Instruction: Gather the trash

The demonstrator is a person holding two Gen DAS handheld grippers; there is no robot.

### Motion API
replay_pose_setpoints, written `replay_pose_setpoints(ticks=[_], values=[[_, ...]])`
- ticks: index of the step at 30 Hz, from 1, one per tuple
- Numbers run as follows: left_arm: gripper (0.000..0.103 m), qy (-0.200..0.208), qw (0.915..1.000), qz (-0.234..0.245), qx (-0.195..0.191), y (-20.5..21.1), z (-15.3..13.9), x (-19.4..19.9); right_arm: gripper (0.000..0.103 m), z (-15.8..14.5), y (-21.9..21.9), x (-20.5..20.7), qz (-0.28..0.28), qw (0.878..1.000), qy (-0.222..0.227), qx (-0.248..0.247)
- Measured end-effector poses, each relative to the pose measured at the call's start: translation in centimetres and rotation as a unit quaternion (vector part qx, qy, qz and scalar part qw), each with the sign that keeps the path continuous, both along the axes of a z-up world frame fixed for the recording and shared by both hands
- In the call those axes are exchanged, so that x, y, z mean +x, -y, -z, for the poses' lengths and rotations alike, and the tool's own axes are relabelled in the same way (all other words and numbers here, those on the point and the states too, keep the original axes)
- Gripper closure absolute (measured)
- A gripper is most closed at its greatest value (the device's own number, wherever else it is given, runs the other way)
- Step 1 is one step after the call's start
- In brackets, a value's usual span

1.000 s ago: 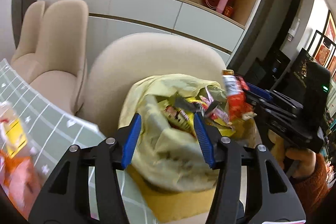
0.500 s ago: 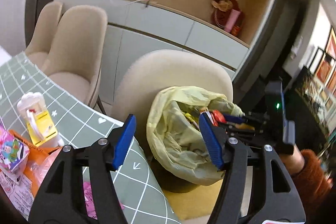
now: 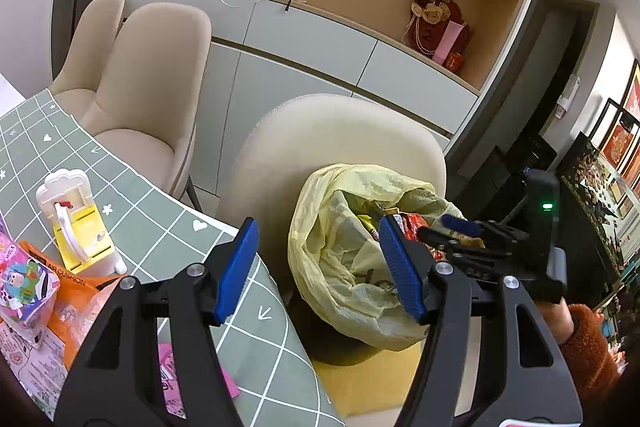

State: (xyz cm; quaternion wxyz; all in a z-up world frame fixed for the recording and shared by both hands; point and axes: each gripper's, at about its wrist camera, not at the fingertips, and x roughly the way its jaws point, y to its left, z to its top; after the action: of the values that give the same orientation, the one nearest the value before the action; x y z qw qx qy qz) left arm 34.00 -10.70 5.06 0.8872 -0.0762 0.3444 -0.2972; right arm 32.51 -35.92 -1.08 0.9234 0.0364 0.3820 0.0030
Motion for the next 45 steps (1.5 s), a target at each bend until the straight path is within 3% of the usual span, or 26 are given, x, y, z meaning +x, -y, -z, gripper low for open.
replay_pose_setpoints(ticks=[4,8,12,16,20,26,32,41,45], values=[[0.044,0.005,1.0000,0.002,-0.006,-0.3,-0.8,-0.6,0.045,-2.4,-0.5,-2.7,0.011,0.999,0.053,0.005],[0.044,0.023,0.9994,0.003,-0.025,-2.2,-2.8,-1.7,0.045,-4.5,-1.7,-5.7,-0.013,0.995,0.095,0.004],[0.043,0.084,0.9958,-0.026,0.024,-6.7,-3.9,-4.3,0.045,-4.2,-4.3,-7.3,-0.050,0.995,0.086,-0.001],[0.042,0.108,0.9884,-0.078,0.072,-12.8,-3.2,-6.0,0.044,-2.9,-7.1,-7.6,-0.082,0.993,0.086,0.014],[0.042,0.069,0.9847,-0.142,0.074,-19.6,-1.3,-6.4,0.044,-1.0,-10.9,-6.5,-0.110,0.991,0.077,0.021],[0.042,0.037,0.9842,-0.160,0.067,-24.8,1.2,-7.4,0.044,0.7,-16.3,-5.1,-0.167,0.984,0.053,0.033],[0.042,0.002,0.9896,-0.136,0.046,-24.8,3.0,-7.2,0.044,0.6,-19.9,-4.5,-0.199,0.979,0.030,0.013],[0.042,-0.001,0.9928,-0.106,0.057,-22.8,3.4,-8.0,0.044,2.5,-23.2,-4.7,-0.284,0.959,0.003,-0.008],[0.042,0.001,0.9921,-0.111,0.060,-22.8,3.3,-8.2,0.044,2.7,-25.5,-3.2,-0.278,0.959,-0.021,-0.044]])
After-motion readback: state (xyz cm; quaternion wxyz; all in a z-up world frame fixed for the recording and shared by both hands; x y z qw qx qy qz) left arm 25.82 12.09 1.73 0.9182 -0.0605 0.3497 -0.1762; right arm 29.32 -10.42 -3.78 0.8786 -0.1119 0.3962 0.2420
